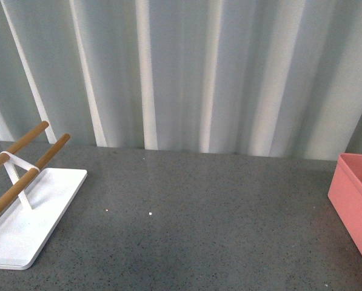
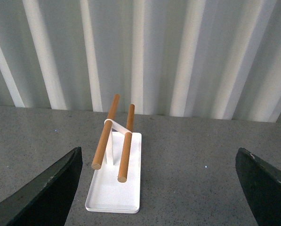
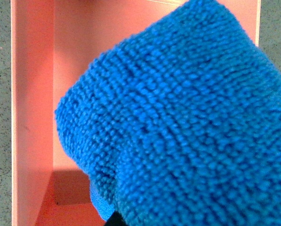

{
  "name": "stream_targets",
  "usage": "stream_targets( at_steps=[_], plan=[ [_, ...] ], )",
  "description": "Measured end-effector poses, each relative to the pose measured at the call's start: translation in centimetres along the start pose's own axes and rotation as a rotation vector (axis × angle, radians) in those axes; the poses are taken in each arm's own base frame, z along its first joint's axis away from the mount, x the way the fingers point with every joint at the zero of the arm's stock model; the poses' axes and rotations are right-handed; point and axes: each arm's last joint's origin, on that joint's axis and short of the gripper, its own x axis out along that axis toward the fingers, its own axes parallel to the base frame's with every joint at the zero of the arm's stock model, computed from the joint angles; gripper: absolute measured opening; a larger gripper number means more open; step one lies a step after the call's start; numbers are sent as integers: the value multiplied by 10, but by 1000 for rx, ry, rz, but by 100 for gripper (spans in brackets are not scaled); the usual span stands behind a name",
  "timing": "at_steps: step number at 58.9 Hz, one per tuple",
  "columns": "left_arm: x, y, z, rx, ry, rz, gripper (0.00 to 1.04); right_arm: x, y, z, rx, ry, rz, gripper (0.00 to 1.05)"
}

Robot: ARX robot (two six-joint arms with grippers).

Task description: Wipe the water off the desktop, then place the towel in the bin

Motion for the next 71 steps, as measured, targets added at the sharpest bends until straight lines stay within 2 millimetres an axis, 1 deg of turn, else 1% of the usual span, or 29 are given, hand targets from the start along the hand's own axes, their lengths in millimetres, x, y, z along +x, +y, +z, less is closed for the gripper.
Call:
stream_targets(
  at_steps=[2, 13, 15, 17, 24, 31, 33, 34, 38, 48, 49, 50, 52, 53, 54, 55, 56, 59, 61, 63, 64, 65, 66, 69, 71],
  plan=[
    [0, 0, 0, 0, 0, 0, 98, 0, 0, 0, 0, 0, 1, 15],
    [0, 0, 0, 0, 0, 0, 98, 0, 0, 0, 4, 0, 1, 45],
    [0, 0, 0, 0, 0, 0, 98, 0, 0, 0, 4, 0, 1, 49],
    [0, 0, 0, 0, 0, 0, 98, 0, 0, 0, 4, 0, 1, 56],
    [0, 0, 0, 0, 0, 0, 98, 0, 0, 0, 6, 0, 1, 73],
    [0, 0, 0, 0, 0, 0, 98, 0, 0, 0, 6, -1, 2, 95],
    [0, 0, 0, 0, 0, 0, 98, 0, 0, 0, 7, 0, 1, 99],
    [0, 0, 0, 0, 0, 0, 98, 0, 0, 0, 8, 0, 1, 100],
    [0, 0, 0, 0, 0, 0, 98, 0, 0, 0, 8, 0, 1, 97],
    [0, 0, 0, 0, 0, 0, 98, 0, 0, 0, 8, 0, 1, 98],
    [0, 0, 0, 0, 0, 0, 98, 2, 0, 0, 26, -24, 17, 97],
    [0, 0, 0, 0, 0, 0, 98, 4, 0, -1, 41, -58, 27, 96],
    [0, 0, 0, 0, 0, 0, 98, 12, 5, -7, 105, -227, 112, 89],
    [0, 0, 0, 0, 0, 0, 98, 13, 6, -8, 109, -272, 134, 87],
    [0, 0, 0, 0, 0, 0, 98, 16, 10, -14, 132, -345, 178, 84],
    [0, 0, 0, 0, 0, 3, 98, 18, 12, -17, 142, -378, 196, 82],
    [0, 0, 0, 0, 0, 4, 98, 20, 17, -24, 164, -441, 221, 78],
    [0, 0, 0, 0, 0, 0, 98, 22, 29, -41, 174, -590, 228, 69],
    [0, 0, 0, 0, 0, 0, 98, 18, 34, -47, 174, -692, 218, 64],
    [0, 0, 0, 0, 0, 0, 98, 8, 38, -51, 168, -849, 196, 57],
    [0, 0, 0, 0, 0, -1, 98, 4, 39, -51, 167, -881, 190, 55],
    [0, 0, 0, 0, 0, 0, 98, -3, 40, -51, 166, -941, 180, 52],
    [0, 0, 0, 0, 0, 0, 98, -7, 40, -52, 166, -968, 176, 50],
    [0, 0, 0, 0, 0, 0, 98, -25, 43, -55, 166, -1074, 157, 39],
    [0, 0, 0, 0, 0, 0, 98, -30, 46, -59, 167, -1091, 157, 34]
  ],
)
